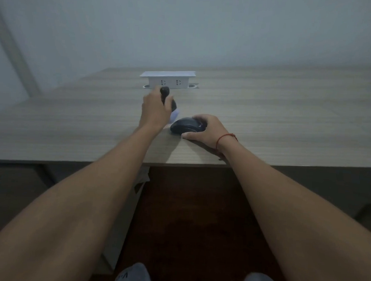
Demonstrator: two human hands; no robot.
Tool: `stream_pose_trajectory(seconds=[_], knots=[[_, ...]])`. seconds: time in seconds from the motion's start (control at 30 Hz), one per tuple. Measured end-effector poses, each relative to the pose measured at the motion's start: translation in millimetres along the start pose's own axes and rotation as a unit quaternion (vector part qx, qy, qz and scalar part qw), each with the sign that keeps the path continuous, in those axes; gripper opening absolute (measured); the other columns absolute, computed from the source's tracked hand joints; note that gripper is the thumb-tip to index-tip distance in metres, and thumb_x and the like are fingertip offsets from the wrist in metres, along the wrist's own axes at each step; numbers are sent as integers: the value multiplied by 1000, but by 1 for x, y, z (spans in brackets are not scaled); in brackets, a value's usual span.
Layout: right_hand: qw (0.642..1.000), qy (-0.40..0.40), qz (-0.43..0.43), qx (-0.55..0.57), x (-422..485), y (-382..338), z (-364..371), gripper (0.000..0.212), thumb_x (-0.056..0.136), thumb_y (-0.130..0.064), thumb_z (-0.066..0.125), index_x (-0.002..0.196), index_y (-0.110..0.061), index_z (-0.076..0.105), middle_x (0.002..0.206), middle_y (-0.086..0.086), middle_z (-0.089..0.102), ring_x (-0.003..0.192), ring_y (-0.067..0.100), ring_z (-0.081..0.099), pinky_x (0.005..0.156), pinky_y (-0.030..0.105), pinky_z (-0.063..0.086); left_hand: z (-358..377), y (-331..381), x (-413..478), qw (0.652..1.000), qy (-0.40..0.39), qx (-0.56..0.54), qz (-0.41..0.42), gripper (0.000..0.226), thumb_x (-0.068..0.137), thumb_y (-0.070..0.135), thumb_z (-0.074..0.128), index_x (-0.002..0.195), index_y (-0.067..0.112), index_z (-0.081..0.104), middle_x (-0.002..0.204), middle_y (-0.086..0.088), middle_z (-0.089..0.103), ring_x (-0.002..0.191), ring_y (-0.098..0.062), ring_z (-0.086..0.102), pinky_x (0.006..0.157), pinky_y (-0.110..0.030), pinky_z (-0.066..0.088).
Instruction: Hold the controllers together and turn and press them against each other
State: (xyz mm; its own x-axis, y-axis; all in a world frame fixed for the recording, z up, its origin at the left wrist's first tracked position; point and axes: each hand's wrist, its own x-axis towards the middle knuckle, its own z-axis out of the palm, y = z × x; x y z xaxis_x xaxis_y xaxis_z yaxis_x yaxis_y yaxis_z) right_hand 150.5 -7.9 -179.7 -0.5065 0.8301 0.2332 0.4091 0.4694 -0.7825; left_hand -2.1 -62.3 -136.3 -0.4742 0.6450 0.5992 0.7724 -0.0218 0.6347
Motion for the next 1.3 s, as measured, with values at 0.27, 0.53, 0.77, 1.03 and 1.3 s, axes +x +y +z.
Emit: stream_pose_trajectory(seconds=[0.27, 0.53, 0.77, 1.03, 1.3], knots=[[999, 35, 11, 9, -2, 1, 3, 81, 62, -35, 86, 129, -12, 48, 122, 4, 56, 107, 18, 53, 93, 30, 46, 12, 7, 7, 990, -100, 97, -25, 33, 93, 21, 58, 120, 3, 58, 123, -21, 60, 112, -36, 59, 98, -42, 49], [999, 38, 14, 16, -2, 2, 3, 83, 59, -35, 87, 129, -11, 49, 120, 4, 57, 102, 15, 53, 89, 27, 45, 15, 12, 4, 994, -107, -10, -25, 33, 92, 17, 60, 122, 4, 58, 120, -19, 66, 110, -30, 63, 96, -35, 49], [998, 50, 16, 29, 0, 3, 3, 81, 56, -39, 87, 124, -14, 52, 108, -3, 56, 98, 16, 55, 84, 28, 46, 12, 15, 9, 980, -95, -154, -80, 30, 91, 19, 63, 117, 4, 60, 101, -23, 71, 95, -31, 69, 88, -44, 57], [981, 139, 62, -124, -4, 2, 4, 62, 62, -61, 73, 104, -19, 57, 102, 3, 60, 95, 23, 56, 81, 41, 51, 4, -1, 2, 994, -25, -14, -101, 28, 89, 24, 62, 107, 3, 65, 108, -17, 69, 101, -31, 66, 90, -38, 53], [984, 163, 67, -32, -6, -2, 5, 39, 87, -49, 49, 93, -15, 69, 94, 7, 70, 91, 26, 63, 83, 39, 52, 20, -1, -16, 984, -11, -75, -162, 33, 89, 26, 64, 112, 4, 60, 115, -18, 64, 103, -31, 65, 91, -41, 54]])
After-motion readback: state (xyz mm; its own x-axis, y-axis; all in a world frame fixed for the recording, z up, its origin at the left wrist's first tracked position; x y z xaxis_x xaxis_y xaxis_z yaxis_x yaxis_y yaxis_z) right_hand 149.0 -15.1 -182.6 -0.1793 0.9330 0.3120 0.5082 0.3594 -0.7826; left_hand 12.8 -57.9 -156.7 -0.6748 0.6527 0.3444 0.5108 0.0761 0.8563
